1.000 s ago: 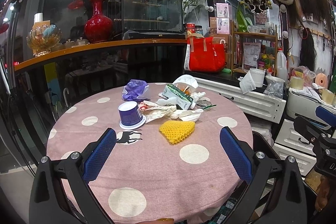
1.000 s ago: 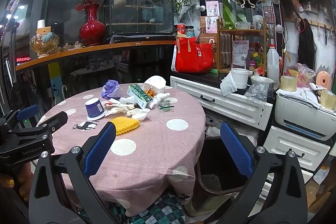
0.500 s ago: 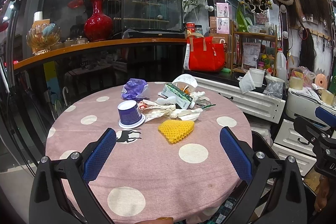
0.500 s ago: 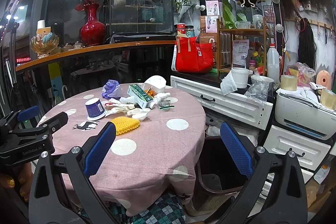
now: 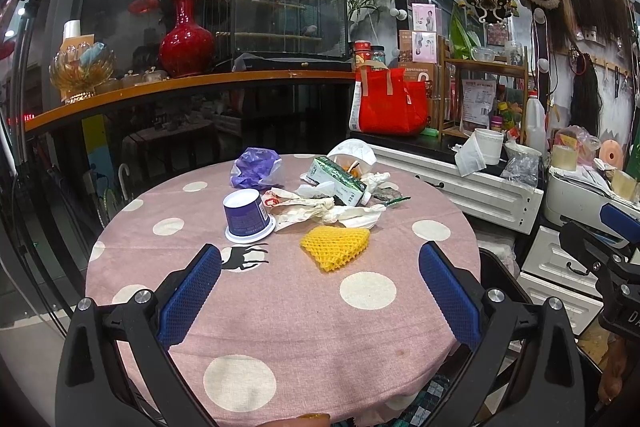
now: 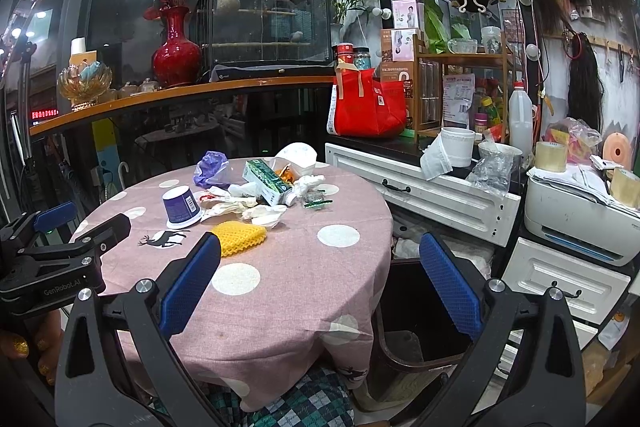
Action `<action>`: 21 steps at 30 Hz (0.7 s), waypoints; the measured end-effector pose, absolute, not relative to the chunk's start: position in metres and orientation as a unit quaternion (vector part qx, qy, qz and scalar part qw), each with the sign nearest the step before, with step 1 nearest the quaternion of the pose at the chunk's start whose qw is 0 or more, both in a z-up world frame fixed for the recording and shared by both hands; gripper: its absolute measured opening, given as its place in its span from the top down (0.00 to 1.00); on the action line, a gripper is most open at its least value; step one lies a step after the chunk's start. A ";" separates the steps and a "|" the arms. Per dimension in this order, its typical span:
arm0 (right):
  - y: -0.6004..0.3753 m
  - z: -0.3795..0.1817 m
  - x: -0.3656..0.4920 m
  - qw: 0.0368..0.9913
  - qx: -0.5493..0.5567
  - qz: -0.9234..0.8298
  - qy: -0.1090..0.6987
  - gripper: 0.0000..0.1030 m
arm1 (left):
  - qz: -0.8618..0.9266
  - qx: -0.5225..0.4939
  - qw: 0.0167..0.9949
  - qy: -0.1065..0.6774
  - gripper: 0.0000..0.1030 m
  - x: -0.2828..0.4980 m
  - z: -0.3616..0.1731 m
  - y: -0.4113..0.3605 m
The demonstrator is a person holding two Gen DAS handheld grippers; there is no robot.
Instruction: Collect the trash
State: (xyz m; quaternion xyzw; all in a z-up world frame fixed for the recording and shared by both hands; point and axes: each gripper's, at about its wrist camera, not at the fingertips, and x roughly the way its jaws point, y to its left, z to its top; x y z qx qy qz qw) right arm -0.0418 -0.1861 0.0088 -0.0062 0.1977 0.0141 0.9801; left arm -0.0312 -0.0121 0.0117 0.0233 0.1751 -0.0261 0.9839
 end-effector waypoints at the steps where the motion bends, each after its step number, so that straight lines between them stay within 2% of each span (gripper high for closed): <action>1: -0.186 0.008 -0.042 0.980 -0.006 0.014 0.198 0.05 | -0.026 0.023 0.984 0.175 0.05 -0.031 0.012 -0.012; 16: -0.187 0.006 -0.039 0.979 -0.004 0.015 0.205 0.05 | -0.026 0.025 0.983 0.180 0.05 -0.033 0.009 -0.017; 21: -0.190 -0.001 -0.031 0.975 0.000 0.011 0.223 0.05 | -0.019 0.024 0.978 0.204 0.05 -0.022 0.001 -0.017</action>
